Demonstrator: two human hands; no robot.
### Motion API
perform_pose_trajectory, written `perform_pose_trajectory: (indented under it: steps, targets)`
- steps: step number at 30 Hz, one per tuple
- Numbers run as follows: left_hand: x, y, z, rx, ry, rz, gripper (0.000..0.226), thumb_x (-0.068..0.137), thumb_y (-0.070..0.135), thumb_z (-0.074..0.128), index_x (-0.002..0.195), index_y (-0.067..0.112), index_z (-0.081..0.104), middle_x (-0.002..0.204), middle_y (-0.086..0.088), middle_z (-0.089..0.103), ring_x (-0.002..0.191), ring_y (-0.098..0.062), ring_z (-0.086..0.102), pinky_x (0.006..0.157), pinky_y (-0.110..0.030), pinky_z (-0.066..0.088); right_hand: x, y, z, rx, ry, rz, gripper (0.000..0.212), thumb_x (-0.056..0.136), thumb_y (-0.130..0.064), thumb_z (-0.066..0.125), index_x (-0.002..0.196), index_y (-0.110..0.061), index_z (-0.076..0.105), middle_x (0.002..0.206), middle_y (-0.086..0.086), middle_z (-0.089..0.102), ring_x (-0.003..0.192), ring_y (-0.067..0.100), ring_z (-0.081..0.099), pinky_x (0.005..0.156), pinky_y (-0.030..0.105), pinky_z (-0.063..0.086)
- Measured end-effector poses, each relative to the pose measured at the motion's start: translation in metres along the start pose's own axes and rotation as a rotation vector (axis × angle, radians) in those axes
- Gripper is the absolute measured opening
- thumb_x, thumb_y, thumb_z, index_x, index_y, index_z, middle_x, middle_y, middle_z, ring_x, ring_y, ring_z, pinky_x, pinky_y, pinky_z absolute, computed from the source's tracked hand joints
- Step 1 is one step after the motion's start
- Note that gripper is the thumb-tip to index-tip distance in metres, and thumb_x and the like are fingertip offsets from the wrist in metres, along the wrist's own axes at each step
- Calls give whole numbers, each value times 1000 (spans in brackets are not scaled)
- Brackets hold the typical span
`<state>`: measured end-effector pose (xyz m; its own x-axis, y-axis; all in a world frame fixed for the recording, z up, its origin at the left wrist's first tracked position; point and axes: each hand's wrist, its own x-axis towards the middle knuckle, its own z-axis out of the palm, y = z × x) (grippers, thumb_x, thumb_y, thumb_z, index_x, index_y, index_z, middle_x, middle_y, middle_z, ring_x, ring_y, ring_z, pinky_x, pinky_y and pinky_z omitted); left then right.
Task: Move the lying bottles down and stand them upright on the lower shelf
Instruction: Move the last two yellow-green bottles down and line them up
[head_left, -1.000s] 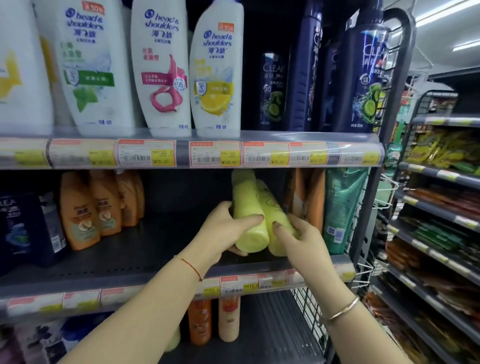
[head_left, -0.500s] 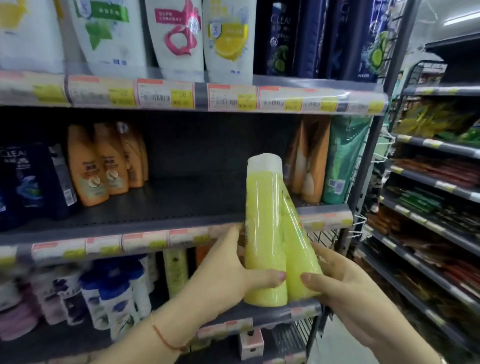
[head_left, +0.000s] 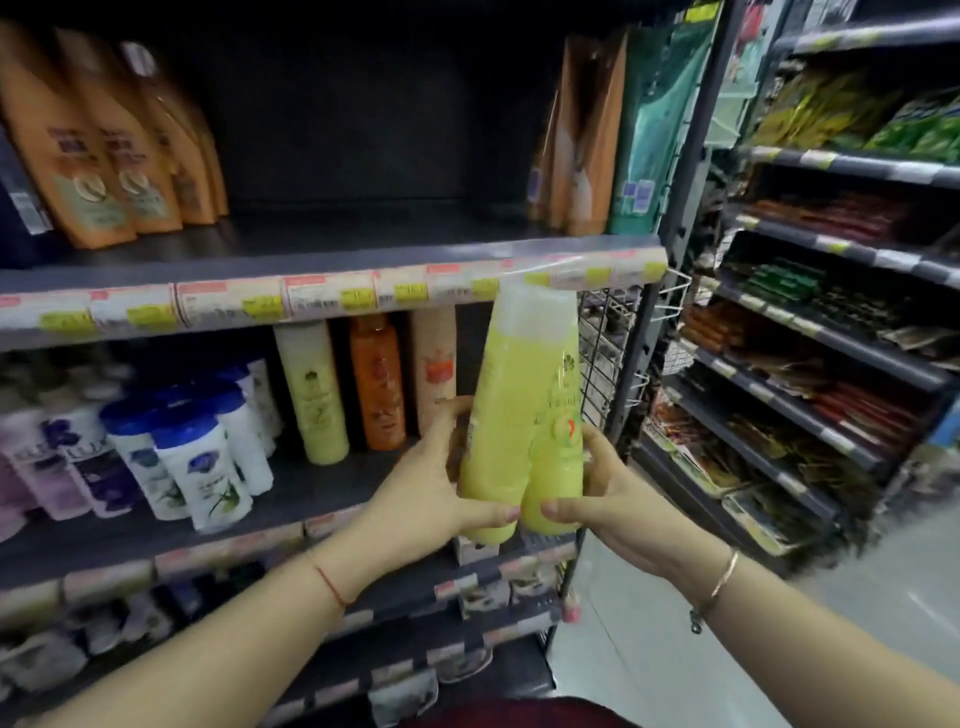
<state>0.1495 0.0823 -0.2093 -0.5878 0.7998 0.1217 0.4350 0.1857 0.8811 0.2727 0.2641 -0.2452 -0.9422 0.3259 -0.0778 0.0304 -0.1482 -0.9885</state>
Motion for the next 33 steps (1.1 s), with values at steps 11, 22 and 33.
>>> perform_pose_trajectory:
  steps: [11, 22, 33]
  targets:
    - [58, -78, 53, 49, 117, -71, 86, 57, 29, 91, 129, 25, 45, 123, 10, 57, 113, -11, 54, 94, -30, 47, 49, 63, -39, -16, 28, -6, 64, 75, 4, 73, 131, -13, 47, 116, 8, 71, 107, 23, 68, 83, 30, 57]
    - [134, -78, 56, -27, 249, -78, 71, 60, 18, 88, 115, 17, 42, 100, 7, 57, 96, -15, 58, 79, -30, 46, 112, 32, -64, -96, 90, -103, 64, 77, 10, 71, 131, -10, 43, 125, 18, 64, 113, 32, 65, 99, 48, 50]
    - [173, -107, 47, -2, 80, -141, 86, 67, 13, 85, 137, 18, 37, 115, 7, 52, 108, -11, 48, 90, -26, 39, 144, 28, -84, -193, 113, -64, 70, 76, 10, 74, 131, -14, 38, 122, 16, 65, 105, 26, 69, 78, 29, 59]
